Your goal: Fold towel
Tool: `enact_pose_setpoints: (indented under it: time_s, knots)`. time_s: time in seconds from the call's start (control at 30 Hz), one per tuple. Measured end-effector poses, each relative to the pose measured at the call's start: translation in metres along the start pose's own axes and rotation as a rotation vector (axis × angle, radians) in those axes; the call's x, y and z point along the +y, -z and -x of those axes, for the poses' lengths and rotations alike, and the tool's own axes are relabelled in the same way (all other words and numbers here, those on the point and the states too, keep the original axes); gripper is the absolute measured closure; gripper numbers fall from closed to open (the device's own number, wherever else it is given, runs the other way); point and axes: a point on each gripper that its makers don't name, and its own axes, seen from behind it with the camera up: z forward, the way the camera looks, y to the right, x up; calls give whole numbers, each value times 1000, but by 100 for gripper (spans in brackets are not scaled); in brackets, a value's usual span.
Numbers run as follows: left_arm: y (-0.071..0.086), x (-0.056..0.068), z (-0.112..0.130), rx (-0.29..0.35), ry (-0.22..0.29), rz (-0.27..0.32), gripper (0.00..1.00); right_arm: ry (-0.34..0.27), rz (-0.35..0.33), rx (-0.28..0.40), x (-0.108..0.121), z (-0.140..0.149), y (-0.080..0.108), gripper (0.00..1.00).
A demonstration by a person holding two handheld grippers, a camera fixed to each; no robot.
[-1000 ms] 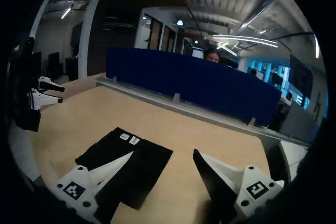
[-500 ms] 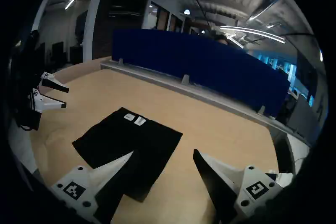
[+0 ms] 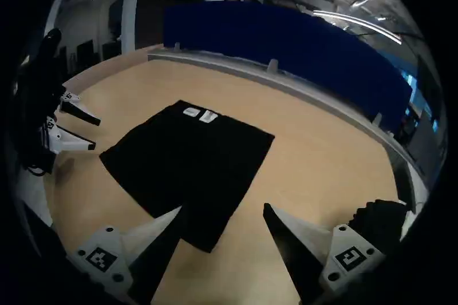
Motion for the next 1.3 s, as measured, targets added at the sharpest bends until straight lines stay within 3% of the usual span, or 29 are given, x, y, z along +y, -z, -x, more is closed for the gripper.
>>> enact_pose_setpoints:
  time_s: [0.3,0.87,1.17,1.3]
  knots:
    - [-14,3,31,-95,13,-1,5,-10,-17,-62,-7,31,-6,0]
    - [-26,15,39,-130,-34,9,6,-37,-43,-125,-19,62,-18,12]
    - [-25,8,40,-145,-37,-11,25,-54,-71,-159,-24,74,-24,30]
    - [-25,7,40,-147,-36,-18,30,-53,-72,-158,-24,75,-24,32]
